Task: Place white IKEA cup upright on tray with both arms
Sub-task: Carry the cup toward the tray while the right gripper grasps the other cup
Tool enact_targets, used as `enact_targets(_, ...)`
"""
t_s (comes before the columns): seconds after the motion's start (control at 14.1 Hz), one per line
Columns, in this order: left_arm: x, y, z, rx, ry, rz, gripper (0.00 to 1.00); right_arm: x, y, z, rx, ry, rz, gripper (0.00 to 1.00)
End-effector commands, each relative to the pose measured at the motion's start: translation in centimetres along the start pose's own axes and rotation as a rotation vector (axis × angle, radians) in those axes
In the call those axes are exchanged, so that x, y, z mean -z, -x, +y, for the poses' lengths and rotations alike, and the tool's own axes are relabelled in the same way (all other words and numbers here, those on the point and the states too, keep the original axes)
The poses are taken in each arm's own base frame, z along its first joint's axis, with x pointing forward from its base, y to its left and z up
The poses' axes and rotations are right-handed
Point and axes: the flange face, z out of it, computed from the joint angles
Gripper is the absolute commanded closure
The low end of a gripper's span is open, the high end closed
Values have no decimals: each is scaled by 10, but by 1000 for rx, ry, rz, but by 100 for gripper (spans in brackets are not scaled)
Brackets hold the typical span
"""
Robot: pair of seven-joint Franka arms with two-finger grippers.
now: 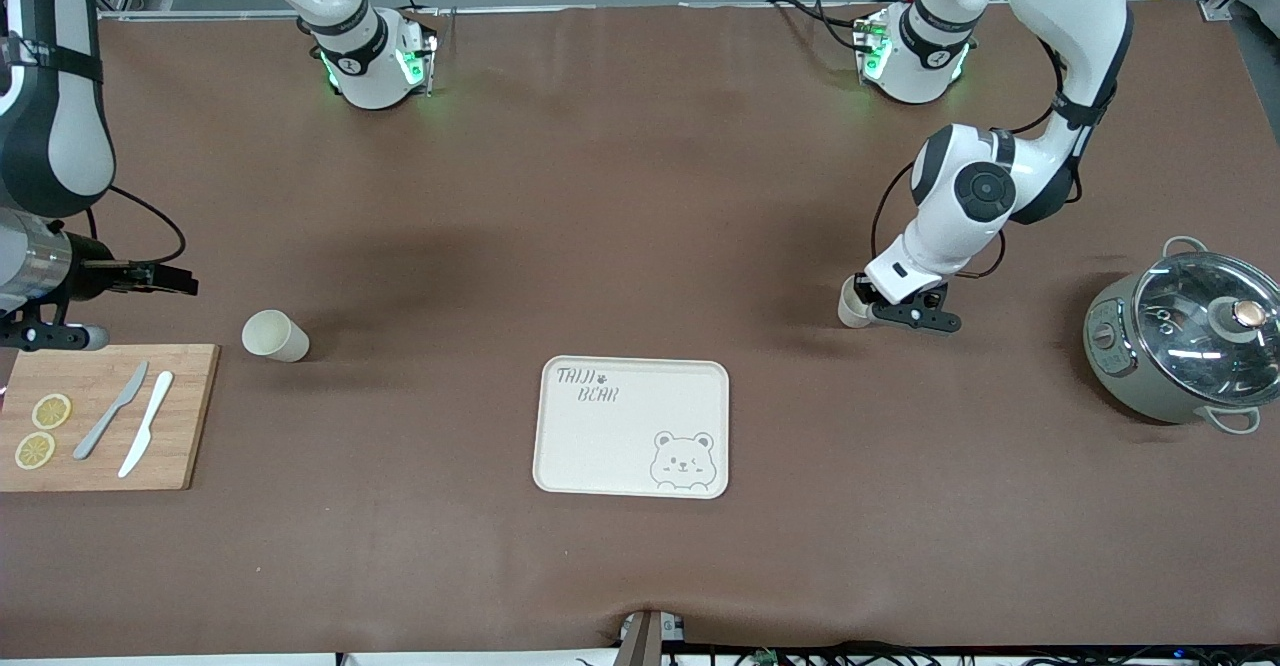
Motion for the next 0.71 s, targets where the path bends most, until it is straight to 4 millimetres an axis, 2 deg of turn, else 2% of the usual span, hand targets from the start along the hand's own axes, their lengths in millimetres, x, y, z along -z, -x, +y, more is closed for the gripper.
enact_targets(0.0, 6, -1, 3, 5, -5, 20, 100, -10, 7, 0, -22, -23, 18, 0)
enact_targets(0.14, 8, -4, 3, 5, -5, 27, 100, -17, 5, 1, -24, -21, 24, 0)
enact_targets(0.28, 13, -18, 4, 9, -1, 49, 100, -46, 6, 1, -25, -17, 57, 0)
enact_targets(0.64, 43, -78, 25, 31, 20, 98, 100, -78, 3, 6, -35, -7, 107, 0)
